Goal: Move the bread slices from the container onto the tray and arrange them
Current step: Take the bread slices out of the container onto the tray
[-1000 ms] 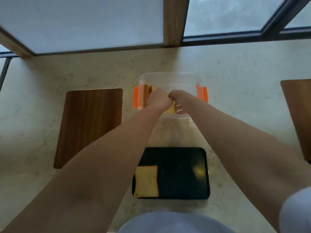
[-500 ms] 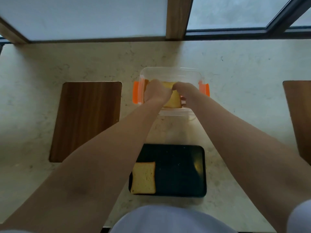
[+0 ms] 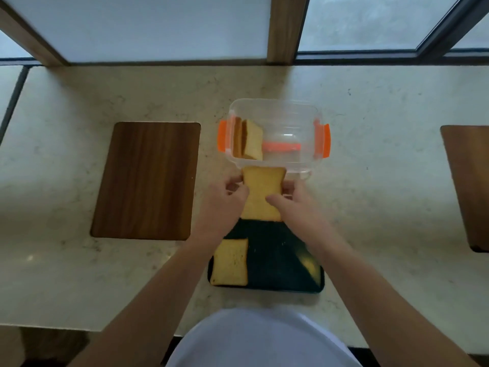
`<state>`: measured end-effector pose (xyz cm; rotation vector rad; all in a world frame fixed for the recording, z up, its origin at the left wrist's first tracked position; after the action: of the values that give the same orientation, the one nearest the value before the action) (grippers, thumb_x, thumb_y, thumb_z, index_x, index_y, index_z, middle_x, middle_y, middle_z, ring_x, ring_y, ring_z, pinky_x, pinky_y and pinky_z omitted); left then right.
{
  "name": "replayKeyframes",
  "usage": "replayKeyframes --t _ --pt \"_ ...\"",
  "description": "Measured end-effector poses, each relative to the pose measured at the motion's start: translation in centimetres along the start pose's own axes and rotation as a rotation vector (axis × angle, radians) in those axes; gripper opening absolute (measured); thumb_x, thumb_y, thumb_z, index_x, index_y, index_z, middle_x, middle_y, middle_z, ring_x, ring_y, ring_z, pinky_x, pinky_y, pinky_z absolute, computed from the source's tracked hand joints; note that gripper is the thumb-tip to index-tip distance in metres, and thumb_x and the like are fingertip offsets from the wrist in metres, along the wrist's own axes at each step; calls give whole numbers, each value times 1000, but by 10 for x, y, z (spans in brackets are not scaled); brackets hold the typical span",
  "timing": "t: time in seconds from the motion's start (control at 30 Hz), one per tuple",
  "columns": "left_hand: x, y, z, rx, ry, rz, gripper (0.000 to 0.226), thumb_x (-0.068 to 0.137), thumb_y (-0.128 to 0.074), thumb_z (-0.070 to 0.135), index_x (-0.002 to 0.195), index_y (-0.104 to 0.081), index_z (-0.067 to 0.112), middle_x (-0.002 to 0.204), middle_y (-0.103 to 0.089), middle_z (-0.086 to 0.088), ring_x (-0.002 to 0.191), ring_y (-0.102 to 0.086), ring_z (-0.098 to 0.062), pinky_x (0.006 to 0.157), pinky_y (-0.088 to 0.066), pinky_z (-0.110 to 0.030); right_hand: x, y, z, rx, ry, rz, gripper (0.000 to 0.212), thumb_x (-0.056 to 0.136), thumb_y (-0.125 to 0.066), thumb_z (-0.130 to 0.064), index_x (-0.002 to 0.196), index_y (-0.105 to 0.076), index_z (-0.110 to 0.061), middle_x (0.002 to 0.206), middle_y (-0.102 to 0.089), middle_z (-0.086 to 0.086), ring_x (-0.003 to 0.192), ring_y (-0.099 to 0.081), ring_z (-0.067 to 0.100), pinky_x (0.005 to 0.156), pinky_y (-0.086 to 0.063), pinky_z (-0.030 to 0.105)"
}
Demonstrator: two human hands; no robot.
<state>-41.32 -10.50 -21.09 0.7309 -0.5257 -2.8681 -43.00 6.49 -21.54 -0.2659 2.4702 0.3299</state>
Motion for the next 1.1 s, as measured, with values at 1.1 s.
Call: replayKeyframes --t 1.1 --pt "14 -28 27 132 -91 68 47 89 -62 30 132 -48 18 115 -57 8 99 -58 -8 81 -50 -24 34 35 -30 -141 193 96 23 90 -60 -37 111 -61 -27 103 -65 -14 94 -64 4 77 -53 27"
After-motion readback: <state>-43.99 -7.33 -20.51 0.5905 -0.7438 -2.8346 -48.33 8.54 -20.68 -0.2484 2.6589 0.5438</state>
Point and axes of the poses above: each hand's wrist, its own x-axis towards the middle knuckle, its own y-axis out of the back of the hand, z = x × y, the point moved 3 cm from there along x, towards the middle knuckle
